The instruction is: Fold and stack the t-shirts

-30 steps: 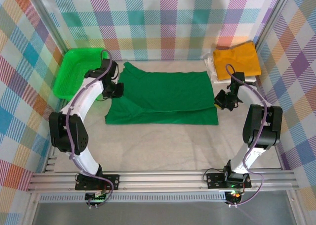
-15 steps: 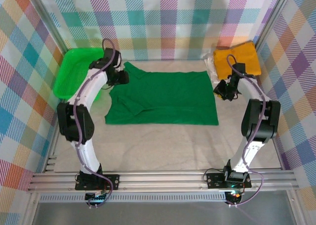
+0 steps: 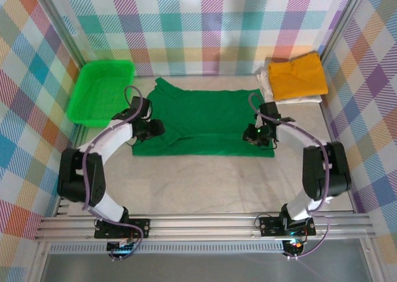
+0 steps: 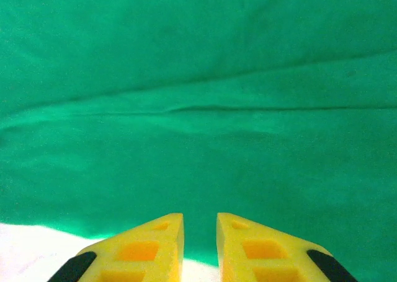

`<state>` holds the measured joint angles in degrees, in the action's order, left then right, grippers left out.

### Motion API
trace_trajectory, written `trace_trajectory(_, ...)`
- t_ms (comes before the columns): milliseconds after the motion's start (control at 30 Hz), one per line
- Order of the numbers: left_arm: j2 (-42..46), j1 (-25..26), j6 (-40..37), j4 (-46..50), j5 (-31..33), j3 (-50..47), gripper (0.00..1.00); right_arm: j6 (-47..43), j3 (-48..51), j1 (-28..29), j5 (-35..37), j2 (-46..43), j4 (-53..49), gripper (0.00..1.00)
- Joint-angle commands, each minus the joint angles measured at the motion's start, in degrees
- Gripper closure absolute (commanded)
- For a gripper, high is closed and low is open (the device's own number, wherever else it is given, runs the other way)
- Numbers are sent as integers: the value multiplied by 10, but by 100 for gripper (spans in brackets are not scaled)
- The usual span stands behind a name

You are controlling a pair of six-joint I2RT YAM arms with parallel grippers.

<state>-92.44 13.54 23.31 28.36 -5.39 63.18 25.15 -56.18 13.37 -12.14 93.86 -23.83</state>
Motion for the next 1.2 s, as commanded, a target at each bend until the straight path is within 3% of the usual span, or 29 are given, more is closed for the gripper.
trace_trajectory(0, -48, 7, 10, -40, -16, 26, 43, -27, -4, 14, 3, 14, 51, 78)
trace_trajectory(233, -135, 10, 15, -51, -5, 85, 43, -33, -18, 15, 0, 22, 51, 77)
trace_trajectory(333, -158, 10, 15, -49, 0, 100, 54, -31, -21, 15, -1, 19, 46, 77)
trace_trajectory(433, -171, 11, 17, -51, 7, 105, 74, -27, -17, 14, -3, 14, 45, 76)
trace_trajectory(600, -179, 13, 19, -65, 10, 105, 79, -25, -13, 13, -4, 7, 46, 76)
trace_trajectory(633, -183, 14, 19, -65, 9, 109, 91, -23, -13, 12, -5, 7, 46, 76)
trace_trajectory(667, -185, 15, 20, -67, 8, 112, 96, -22, -14, 13, -5, 7, 46, 76)
trace_trajectory(1000, -238, 32, 2, 1, 40, 227, 100, -18, -22, 13, -9, 5, 38, 75)
trace_trajectory(1167, -310, 42, -17, 67, 41, 347, 88, -17, -26, 13, -14, 6, 36, 74)
